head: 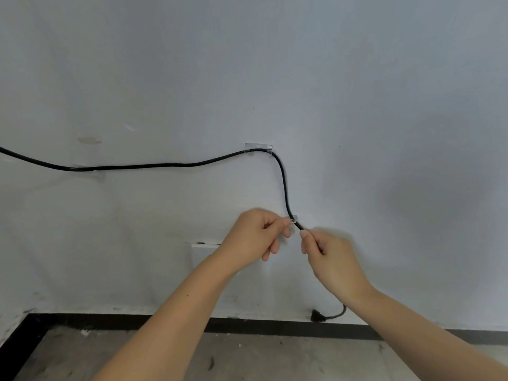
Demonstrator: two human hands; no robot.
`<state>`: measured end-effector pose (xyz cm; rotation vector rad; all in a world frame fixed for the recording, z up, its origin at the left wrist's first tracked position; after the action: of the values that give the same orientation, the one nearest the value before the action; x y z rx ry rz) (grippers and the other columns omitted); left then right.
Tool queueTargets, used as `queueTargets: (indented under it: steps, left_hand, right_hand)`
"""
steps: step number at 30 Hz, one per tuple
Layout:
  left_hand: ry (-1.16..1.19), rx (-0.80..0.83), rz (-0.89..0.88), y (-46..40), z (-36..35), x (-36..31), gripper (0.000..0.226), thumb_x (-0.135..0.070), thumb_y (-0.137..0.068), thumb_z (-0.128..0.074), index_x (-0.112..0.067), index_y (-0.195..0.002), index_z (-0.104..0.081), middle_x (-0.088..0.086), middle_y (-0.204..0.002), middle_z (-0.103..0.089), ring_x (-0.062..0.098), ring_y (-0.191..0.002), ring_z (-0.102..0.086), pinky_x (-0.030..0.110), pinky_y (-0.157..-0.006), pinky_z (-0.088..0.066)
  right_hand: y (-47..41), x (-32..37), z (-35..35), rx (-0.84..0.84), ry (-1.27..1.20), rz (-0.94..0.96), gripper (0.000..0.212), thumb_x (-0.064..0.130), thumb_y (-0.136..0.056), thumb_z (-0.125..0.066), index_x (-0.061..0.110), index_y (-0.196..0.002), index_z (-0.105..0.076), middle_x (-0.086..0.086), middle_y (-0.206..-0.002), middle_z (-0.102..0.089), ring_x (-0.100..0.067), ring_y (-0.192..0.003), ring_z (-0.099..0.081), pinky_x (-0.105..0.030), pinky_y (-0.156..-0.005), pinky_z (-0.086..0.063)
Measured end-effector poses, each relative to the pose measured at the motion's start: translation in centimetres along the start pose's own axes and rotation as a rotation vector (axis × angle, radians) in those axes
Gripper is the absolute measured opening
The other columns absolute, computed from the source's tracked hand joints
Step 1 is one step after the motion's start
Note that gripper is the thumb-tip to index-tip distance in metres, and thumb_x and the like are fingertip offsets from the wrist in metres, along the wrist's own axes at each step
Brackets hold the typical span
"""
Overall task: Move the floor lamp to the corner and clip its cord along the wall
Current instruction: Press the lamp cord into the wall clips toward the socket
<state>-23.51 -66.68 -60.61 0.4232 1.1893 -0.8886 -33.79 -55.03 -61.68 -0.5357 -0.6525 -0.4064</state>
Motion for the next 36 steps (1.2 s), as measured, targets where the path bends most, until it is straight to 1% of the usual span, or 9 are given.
queueTargets:
  steps: [5, 9, 13, 17, 20, 23, 30, 33, 36]
  left_hand:
    - [0.033, -0.053, 0.005, 0.1, -0.2, -0.1, 0.035, -0.034, -0.091, -0.053, -0.02, -0.063, -0.068, -0.006, -0.035, -0.053, 0.009, -0.03, -0.045, 0.012, -0.039, -0.035]
    - [0.023, -0.039, 0.042, 0.2, 0.1, 0.0, 0.035, -0.031, -0.092, -0.054, -0.014, -0.065, -0.068, -0.006, -0.036, -0.053, 0.01, -0.03, -0.045, 0.011, -0.038, -0.034]
    - [-0.236, 0.062, 0.134, 0.8, 1.0, 1.2, 0.034, -0.028, -0.092, -0.05, -0.015, -0.065, -0.066, -0.004, -0.044, -0.056, 0.01, -0.033, -0.048, 0.016, -0.044, -0.041]
    - [-0.557, 0.321, 0.416, 2.1, 1.5, 5.1, 0.023, -0.016, -0.093, -0.043, -0.009, -0.104, -0.063, 0.004, -0.075, -0.062, 0.014, -0.052, -0.055, 0.023, -0.052, -0.048]
    - [-0.519, 0.538, 0.432, 4.5, -0.4, 8.7, 0.043, -0.017, -0.092, -0.049, -0.021, -0.135, -0.046, 0.008, -0.101, -0.056, 0.017, -0.071, -0.055, 0.027, -0.063, -0.051]
    - [-0.347, 0.679, 0.456, 8.2, -3.3, 12.9, 0.03, -0.027, -0.092, -0.051, -0.017, -0.118, -0.062, 0.006, -0.093, -0.057, 0.018, -0.079, -0.051, 0.031, -0.071, -0.043]
    - [-0.344, 0.452, 0.514, 11.9, -1.1, 19.7, 0.033, -0.032, -0.095, -0.047, -0.025, -0.068, -0.063, 0.005, -0.077, -0.054, 0.016, -0.076, -0.051, 0.025, -0.069, -0.038]
    - [-0.222, 0.431, 0.593, 13.4, 0.1, 21.9, 0.033, -0.029, -0.095, -0.048, -0.023, -0.065, -0.06, -0.005, -0.067, -0.058, 0.003, -0.061, -0.057, 0.014, -0.06, -0.043]
    - [-0.082, 0.35, 0.685, 13.3, 0.4, 23.3, 0.031, -0.03, -0.095, -0.048, -0.02, -0.07, -0.064, -0.003, -0.061, -0.06, 0.001, -0.048, -0.057, 0.017, -0.055, -0.05]
  right_hand:
    - [0.4, -1.2, -1.0, 0.037, -0.103, -0.083, 0.038, 0.026, -0.1, -0.039, 0.019, -0.065, -0.053, 0.008, -0.042, -0.047, -0.003, -0.037, -0.044, -0.014, -0.043, -0.038]
    - [1.4, -2.4, -3.5, 0.21, -0.252, -0.232, 0.032, 0.019, -0.103, -0.032, 0.021, -0.088, -0.06, 0.001, -0.067, -0.066, -0.01, -0.062, -0.063, -0.023, -0.064, -0.052]
    - [0.9, -1.5, -6.3, 0.293, -0.333, -0.264, 0.035, 0.021, -0.104, -0.031, 0.021, -0.081, -0.057, 0.0, -0.071, -0.068, -0.011, -0.062, -0.066, -0.022, -0.065, -0.052]
    - [0.4, -0.9, -7.3, 0.411, -0.433, -0.322, 0.036, 0.015, -0.103, -0.032, 0.016, -0.078, -0.057, -0.004, -0.075, -0.067, -0.008, -0.062, -0.066, -0.014, -0.058, -0.054]
    - [1.3, -1.0, -7.7, 0.595, -0.441, -0.334, 0.032, 0.012, -0.103, -0.036, 0.011, -0.081, -0.059, -0.012, -0.086, -0.069, -0.017, -0.075, -0.069, -0.02, -0.066, -0.057]
    - [2.0, -1.3, -8.1, 0.674, -0.509, -0.358, 0.027, 0.011, -0.102, -0.04, 0.009, -0.084, -0.061, -0.012, -0.087, -0.071, -0.012, -0.074, -0.071, -0.02, -0.067, -0.059]
    - [2.1, -4.7, -10.2, 0.718, -0.307, -0.491, 0.026, 0.01, -0.098, -0.046, 0.011, -0.075, -0.059, -0.009, -0.083, -0.067, -0.013, -0.07, -0.069, -0.026, -0.06, -0.06]
    - [3.6, -6.3, -12.4, 0.786, -0.26, -0.622, 0.021, 0.015, -0.097, -0.051, 0.012, -0.078, -0.059, -0.007, -0.075, -0.065, -0.015, -0.064, -0.068, -0.027, -0.055, -0.06]
    - [3.1, -6.7, -14.0, 0.672, -0.274, -0.683, 0.02, 0.014, -0.096, -0.052, 0.006, -0.08, -0.061, -0.009, -0.072, -0.067, -0.015, -0.057, -0.068, -0.026, -0.049, -0.06]
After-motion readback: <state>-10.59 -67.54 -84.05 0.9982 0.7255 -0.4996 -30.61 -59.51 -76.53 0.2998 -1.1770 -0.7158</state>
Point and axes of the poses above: each hand's wrist, its own y-axis away from the middle knuckle, its own z-axis out of the back of the hand, x = y × z, the point moved 4 cm from there along -y, towards the middle knuckle
